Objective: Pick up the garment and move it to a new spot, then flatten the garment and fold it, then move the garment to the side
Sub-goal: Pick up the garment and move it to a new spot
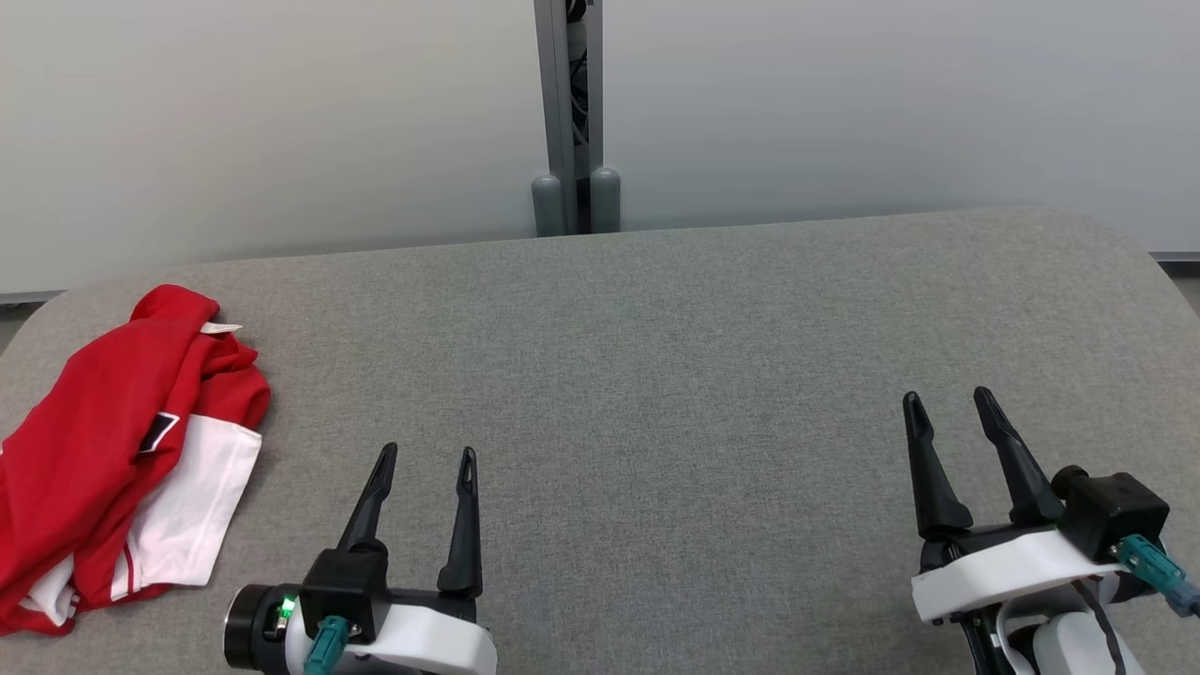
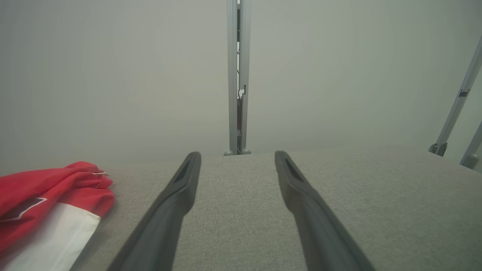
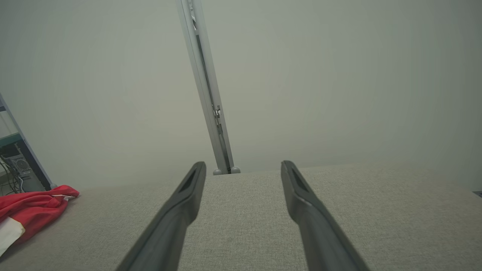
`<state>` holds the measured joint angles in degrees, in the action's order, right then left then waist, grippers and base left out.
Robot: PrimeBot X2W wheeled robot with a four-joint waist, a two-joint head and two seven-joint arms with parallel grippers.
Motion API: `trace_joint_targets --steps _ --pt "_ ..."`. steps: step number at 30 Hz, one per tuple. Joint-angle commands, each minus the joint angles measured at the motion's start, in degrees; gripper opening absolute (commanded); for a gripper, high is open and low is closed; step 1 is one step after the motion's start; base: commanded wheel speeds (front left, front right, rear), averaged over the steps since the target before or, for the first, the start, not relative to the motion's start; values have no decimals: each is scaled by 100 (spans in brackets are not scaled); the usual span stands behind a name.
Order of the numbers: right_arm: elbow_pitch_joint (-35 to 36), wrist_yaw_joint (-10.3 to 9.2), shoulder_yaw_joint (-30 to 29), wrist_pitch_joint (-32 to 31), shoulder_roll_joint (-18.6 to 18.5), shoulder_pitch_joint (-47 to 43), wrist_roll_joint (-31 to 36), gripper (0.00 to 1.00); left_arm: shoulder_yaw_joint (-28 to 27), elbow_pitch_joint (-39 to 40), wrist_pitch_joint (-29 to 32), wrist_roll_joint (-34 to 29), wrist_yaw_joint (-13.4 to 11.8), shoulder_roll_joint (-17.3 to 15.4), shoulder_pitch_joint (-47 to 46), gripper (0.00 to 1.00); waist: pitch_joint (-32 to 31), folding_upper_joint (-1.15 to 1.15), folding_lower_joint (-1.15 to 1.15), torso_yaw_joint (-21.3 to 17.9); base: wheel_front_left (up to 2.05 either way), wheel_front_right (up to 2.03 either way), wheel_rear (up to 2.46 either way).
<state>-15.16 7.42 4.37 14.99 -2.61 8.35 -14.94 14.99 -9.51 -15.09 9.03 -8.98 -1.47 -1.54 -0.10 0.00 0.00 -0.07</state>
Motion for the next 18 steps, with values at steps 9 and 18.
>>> trace_joint_targets --steps 9,18 --pt "53 13 -48 34 -51 -14 2 100 -44 58 -16 10 35 -49 -76 100 -3 0 0 113 0 0 0" --pt "280 13 37 34 -48 -156 63 100 -165 44 -15 -103 74 -50 -8 100 75 0 0 873 0 0 0"
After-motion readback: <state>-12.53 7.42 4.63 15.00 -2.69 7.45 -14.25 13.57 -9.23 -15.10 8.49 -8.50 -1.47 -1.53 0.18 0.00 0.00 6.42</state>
